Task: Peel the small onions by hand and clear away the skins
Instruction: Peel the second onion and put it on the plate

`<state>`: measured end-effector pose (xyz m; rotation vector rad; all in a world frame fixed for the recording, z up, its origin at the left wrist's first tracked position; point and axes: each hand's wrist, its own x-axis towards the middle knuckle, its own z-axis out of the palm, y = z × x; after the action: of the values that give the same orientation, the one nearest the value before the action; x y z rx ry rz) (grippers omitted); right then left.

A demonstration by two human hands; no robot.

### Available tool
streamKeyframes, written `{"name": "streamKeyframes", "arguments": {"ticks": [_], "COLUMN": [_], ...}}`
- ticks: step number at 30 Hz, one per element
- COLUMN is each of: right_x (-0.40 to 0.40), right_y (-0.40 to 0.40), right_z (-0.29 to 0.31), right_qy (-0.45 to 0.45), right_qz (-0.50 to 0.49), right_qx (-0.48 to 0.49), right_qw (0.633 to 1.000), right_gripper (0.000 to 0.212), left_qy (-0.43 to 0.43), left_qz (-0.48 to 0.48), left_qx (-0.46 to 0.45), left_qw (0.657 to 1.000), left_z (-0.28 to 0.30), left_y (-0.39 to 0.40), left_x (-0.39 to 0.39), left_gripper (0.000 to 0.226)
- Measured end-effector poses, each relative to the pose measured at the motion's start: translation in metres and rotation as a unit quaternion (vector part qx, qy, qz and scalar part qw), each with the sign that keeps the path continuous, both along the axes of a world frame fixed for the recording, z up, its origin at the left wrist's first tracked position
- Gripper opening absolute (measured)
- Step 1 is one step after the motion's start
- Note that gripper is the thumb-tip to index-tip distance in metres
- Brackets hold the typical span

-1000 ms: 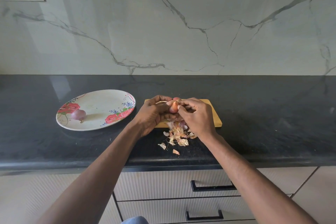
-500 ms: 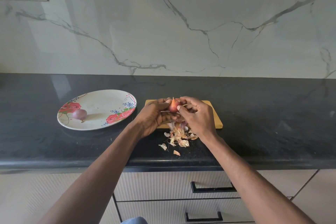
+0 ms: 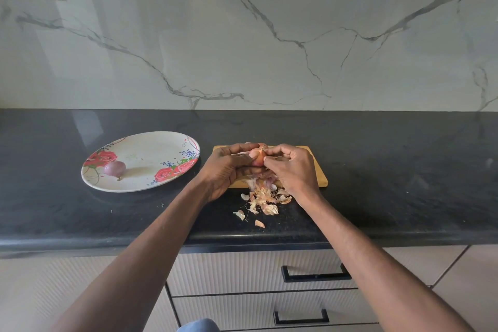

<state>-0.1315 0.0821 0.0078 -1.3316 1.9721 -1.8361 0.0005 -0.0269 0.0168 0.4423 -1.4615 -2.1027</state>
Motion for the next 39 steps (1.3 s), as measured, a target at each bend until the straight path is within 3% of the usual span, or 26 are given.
{"name": "streamKeyframes", "arguments": {"ticks": [16, 23, 27, 39], "right_x": [-0.0004, -0.0005, -0.0008, 0.0003], "right_y": [-0.0029, -0.0033, -0.0046, 0.0007], "right_z": [-0.0054, -0.0066, -0.0067, -0.0067], "right_qy": [0.057, 0.048, 0.046, 0.067], "right_qz": [-0.017, -0.008, 0.0, -0.006], "right_qx": [-0.014, -0.014, -0.018, -0.031], "right_qw": [0.998, 0.999, 0.999, 0.997], "right_gripper": [0.01, 0.003, 0.006, 0.017], "left_qy": [-0.007, -0.024, -0.024, -0.022], "left_qz": [0.005, 0.015, -0.004, 0.007], "left_qx": [-0.002, -0.031, -0.033, -0.028], "left_qw": [1.0, 0.999, 0.999, 0.999], "left_z": [0.0025, 0.0013, 0.0016, 0.0022], "left_y": [0.0048, 0.0027, 0.0018, 0.003], "left_x": [-0.0007, -0.0028, -0.0038, -0.0015], "left_gripper": [0.04, 0.032, 0.02, 0.03]}}
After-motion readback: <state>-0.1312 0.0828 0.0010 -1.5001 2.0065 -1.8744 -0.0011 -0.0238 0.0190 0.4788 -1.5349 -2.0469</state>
